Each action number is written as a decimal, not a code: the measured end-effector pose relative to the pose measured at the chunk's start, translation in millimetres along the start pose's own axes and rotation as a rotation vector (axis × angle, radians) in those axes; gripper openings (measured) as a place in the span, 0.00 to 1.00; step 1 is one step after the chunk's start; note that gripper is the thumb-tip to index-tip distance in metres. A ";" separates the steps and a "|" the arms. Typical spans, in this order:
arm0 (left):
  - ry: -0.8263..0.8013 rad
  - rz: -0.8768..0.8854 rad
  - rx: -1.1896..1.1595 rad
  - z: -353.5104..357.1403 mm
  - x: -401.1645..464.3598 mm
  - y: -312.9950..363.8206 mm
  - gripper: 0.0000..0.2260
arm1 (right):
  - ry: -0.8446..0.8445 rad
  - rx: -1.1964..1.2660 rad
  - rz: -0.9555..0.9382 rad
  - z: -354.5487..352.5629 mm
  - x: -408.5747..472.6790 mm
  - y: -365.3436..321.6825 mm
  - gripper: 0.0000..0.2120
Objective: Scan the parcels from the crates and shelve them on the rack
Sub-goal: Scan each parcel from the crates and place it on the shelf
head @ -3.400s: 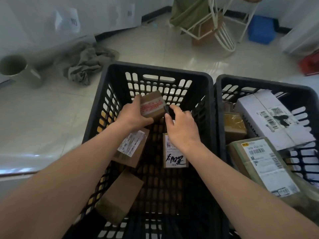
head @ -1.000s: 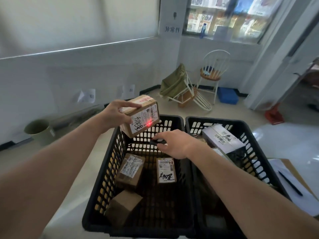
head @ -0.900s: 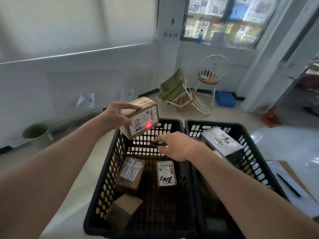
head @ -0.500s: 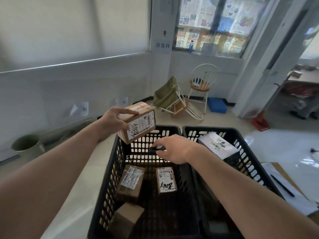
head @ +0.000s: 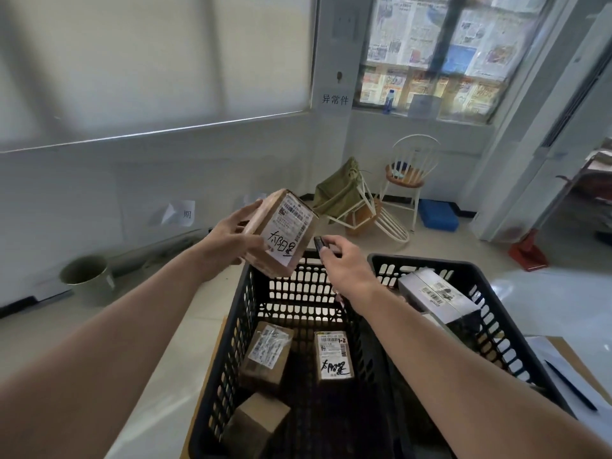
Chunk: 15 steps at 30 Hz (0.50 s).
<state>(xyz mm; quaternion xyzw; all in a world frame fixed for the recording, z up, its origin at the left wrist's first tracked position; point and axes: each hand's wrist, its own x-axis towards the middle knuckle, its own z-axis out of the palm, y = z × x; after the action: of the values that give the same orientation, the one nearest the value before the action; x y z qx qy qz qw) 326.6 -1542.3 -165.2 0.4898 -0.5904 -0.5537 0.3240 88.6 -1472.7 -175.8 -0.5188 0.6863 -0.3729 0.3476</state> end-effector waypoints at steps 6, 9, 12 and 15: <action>0.029 -0.001 0.027 4.9 -47.5 11.4 0.46 | 0.069 0.234 -0.116 10.4 3.4 -24.1 0.20; 0.055 0.017 -0.018 15.5 -77.6 17.5 0.48 | -0.021 0.316 -0.197 11.2 -4.4 -33.3 0.22; 0.129 0.063 -0.036 35.8 -116.1 21.1 0.50 | -0.208 0.492 -0.286 10.0 -22.5 -34.0 0.21; 0.284 0.113 -0.056 57.4 -161.7 21.3 0.49 | -0.365 0.597 -0.383 7.0 -46.1 -32.8 0.21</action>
<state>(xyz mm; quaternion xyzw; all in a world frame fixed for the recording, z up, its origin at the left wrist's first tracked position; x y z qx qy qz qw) 319.0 -1373.5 -128.9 0.5200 -0.5497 -0.4759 0.4482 119.7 -1435.0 -146.4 -0.5714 0.3657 -0.5156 0.5234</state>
